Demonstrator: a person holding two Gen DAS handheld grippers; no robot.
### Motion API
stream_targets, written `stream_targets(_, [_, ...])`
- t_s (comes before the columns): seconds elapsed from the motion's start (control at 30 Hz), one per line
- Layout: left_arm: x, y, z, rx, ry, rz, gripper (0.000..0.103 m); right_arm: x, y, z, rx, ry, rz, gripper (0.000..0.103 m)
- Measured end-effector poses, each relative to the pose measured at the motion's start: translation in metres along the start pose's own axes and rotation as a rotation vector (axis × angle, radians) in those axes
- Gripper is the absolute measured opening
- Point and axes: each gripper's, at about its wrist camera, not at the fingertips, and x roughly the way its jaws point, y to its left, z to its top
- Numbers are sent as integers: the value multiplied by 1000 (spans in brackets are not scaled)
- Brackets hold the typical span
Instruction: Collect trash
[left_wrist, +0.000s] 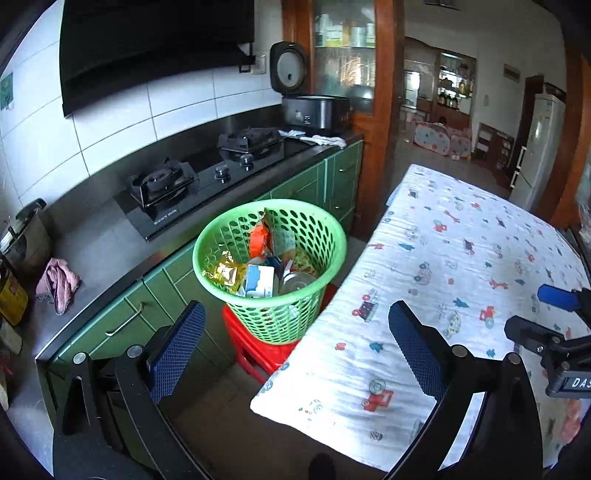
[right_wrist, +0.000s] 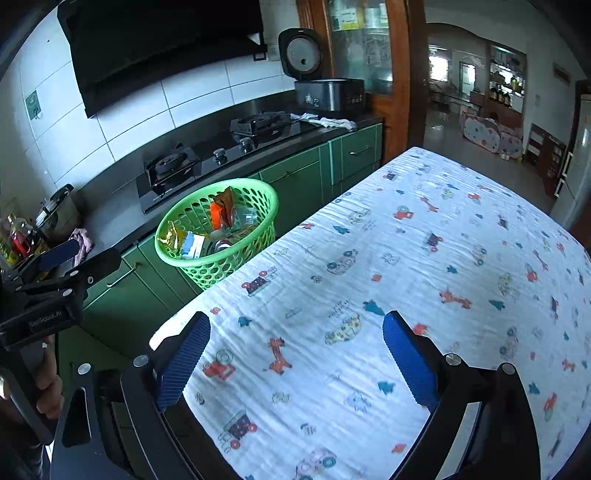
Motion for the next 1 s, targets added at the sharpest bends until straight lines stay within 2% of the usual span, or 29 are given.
stream_targets(0.23, [-31, -15, -15, 25, -39, -6, 98, -29, -1, -29, 36, -18, -37, 92])
stream_targets(0.5, [-55, -40, -29, 85, -97, 46, 98, -45, -3, -50, 48, -23, -77, 92])
stream_targets(1.0, [-76, -44, -38, 29, -122, 71, 98, -68, -7, -65, 67, -47, -96, 93])
